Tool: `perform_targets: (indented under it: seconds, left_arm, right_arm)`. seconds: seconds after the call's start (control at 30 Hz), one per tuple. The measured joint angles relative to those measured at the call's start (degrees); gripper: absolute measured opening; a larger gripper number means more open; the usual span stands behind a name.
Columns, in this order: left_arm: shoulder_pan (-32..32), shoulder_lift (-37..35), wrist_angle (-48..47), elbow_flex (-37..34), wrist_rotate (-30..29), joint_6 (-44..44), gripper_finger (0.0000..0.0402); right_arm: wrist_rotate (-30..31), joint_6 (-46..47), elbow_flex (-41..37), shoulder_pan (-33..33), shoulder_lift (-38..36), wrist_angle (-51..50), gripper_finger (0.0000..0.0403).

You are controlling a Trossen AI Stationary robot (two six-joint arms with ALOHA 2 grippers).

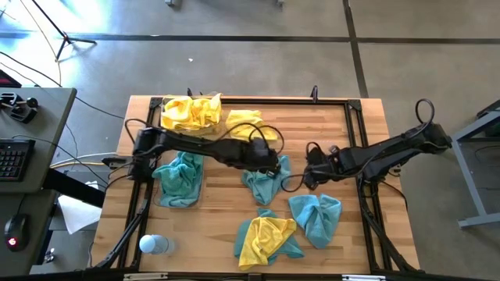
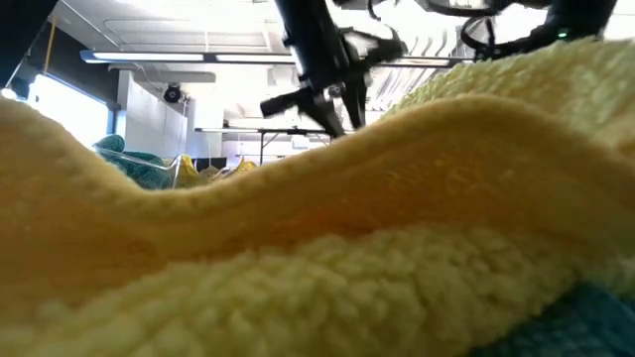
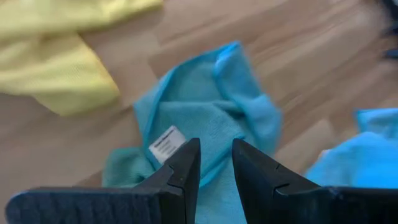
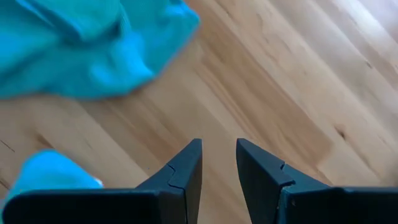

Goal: Sort microfiber towel by color & place in baskets
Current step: Put the blue microfiber cloth into the bottom transparent bin

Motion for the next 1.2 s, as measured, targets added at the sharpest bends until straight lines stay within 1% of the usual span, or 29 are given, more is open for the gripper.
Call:
perform_targets:
  seconds: [0.13, 0.27, 0.37, 0.5, 0.7, 0.9, 1.1, 1.2]
  left_arm:
    - [0.0, 4.2, 0.6, 0.0, 1.8, -0.3, 0.0083]
    - [0.1, 7.7, 1.8, 0.0, 4.3, -0.3, 0.0083]
    - [0.6, 9.6, 3.7, 0.0, 7.6, -0.2, 0.0087]
    - [1.5, 10.3, 5.5, 0.0, 12.5, 0.0, 0.0103]
    - [1.8, 9.6, 7.5, 0.0, 12.8, 3.0, 0.0143]
    - [2.3, 9.6, 10.1, 0.0, 15.5, 4.4, 0.0181]
    - [2.2, 9.6, 10.3, 1.9, 15.8, 5.4, 0.0182]
    - [1.5, 9.6, 7.9, 4.3, 15.5, 7.9, 0.018]
  right_arm:
    - [0.0, 4.2, 0.0, 3.7, 0.0, -4.0, 0.0093]
    - [1.5, 7.0, 0.0, 7.5, 0.0, -4.7, 0.0093]
    - [2.7, 8.2, 0.0, 9.7, 0.0, -4.8, 0.0093]
    - [3.7, 10.3, 0.0, 11.6, 0.0, -5.6, 0.0093]
    - [4.0, 10.5, 0.0, 12.8, 0.0, -6.5, 0.0093]
    - [4.0, 10.5, 0.0, 12.9, 0.0, -6.5, 0.0093]
    - [4.0, 10.5, 0.0, 12.8, 0.0, -6.4, 0.0093]
    - [2.8, 10.5, 0.0, 12.9, 0.0, -5.9, 0.0093]
